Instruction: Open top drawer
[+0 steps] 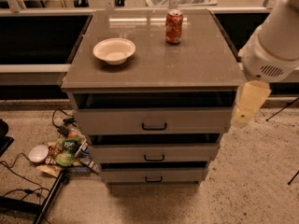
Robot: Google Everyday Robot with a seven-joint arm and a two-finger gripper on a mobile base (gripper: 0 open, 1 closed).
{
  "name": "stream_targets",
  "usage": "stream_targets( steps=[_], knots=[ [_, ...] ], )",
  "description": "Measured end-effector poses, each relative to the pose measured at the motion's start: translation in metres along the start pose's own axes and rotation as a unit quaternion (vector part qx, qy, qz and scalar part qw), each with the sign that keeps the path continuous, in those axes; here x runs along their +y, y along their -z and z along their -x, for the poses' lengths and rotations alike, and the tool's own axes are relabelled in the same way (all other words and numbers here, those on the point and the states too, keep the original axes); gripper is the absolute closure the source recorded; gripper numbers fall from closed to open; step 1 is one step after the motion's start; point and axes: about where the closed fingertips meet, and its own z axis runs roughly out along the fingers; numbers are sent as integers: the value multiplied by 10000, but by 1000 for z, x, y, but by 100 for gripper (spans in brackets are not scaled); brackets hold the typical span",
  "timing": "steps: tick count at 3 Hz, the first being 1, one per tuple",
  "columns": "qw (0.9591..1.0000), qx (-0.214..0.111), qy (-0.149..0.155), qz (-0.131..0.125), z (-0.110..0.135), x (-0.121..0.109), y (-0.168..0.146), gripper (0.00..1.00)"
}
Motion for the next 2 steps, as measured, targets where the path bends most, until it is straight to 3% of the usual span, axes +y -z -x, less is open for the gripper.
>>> stream_targets(
  steps=[2],
  knots=[
    [9999,106,31,59,8,-9,-108,0]
  ],
)
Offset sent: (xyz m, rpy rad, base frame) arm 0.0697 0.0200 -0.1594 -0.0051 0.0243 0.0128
